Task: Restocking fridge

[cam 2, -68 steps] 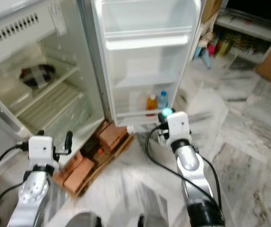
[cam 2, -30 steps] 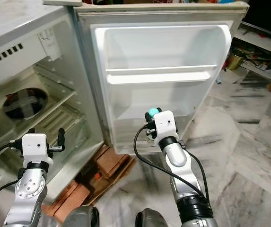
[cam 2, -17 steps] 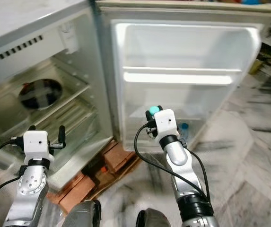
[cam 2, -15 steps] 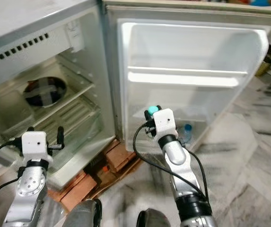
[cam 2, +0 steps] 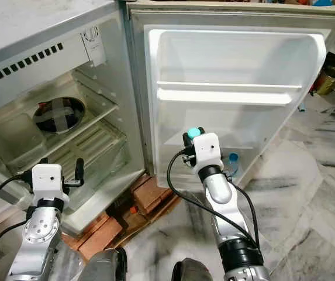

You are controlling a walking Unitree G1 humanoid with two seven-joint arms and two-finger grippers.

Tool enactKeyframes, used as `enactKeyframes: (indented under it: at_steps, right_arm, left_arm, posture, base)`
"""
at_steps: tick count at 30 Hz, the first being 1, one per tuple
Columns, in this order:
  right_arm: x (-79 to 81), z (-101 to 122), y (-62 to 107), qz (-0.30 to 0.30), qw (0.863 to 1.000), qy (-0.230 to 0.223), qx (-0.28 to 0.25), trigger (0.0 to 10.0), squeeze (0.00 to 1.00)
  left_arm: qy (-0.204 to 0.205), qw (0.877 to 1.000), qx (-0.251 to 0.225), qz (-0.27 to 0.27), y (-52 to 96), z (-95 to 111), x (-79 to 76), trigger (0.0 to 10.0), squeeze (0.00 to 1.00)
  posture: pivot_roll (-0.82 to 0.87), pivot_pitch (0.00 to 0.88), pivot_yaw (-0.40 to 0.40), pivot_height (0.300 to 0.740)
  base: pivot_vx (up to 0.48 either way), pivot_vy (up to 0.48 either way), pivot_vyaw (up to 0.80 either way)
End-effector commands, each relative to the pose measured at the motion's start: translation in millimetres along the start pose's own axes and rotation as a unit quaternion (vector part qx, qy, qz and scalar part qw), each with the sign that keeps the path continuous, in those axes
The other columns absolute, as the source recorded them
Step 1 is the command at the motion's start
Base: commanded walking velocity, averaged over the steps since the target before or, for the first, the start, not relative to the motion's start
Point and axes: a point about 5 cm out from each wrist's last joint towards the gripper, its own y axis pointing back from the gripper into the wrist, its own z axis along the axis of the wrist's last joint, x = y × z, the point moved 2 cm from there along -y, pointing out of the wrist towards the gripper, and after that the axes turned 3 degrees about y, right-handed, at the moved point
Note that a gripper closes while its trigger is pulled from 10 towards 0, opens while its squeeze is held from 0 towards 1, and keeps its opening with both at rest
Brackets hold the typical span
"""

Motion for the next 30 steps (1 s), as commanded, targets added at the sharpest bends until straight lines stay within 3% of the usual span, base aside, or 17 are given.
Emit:
enactKeyframes:
  at_steps: [1,11,20,30]
  right_arm:
    - [-4.9,4,-1.5,-0.01,1.0,-0.002,-0.011,10.0,0.0]
    - [-6.2,4,-1.5,-0.014,1.0,-0.001,-0.013,10.0,0.0]
    - [-6.2,2,-1.4,-0.011,1.0,-0.001,-0.012,10.0,0.0]
    - [-10.6,3,-6.0,-0.046,0.999,-0.016,-0.02,10.0,0.0]
  left_arm:
    - [0.001,1.0,0.005,-0.001,-1.3,-1,-0.4,10.0,0.0]
    - [0.0,1.0,0.01,-0.008,-1.4,-2,-2.3,10.0,0.0]
    - [-0.002,1.0,0.008,-0.014,-0.9,-1,-2.9,10.0,0.0]
    - [-0.014,0.998,0.002,-0.053,-4.3,4,-16.9,10.0,0.0]
  posture:
    - [0.08,0.103,-0.02,0.71]
    - [0.08,0.104,-0.019,0.646]
    - [0.09,0.106,-0.027,0.646]
    - [0.1,0.09,0.042,0.646]
  base:
    - [0.0,0.0,0.0]
    - [0.0,0.0,0.0]
    - [0.0,0.0,0.0]
    - [0.0,0.0,0.0]
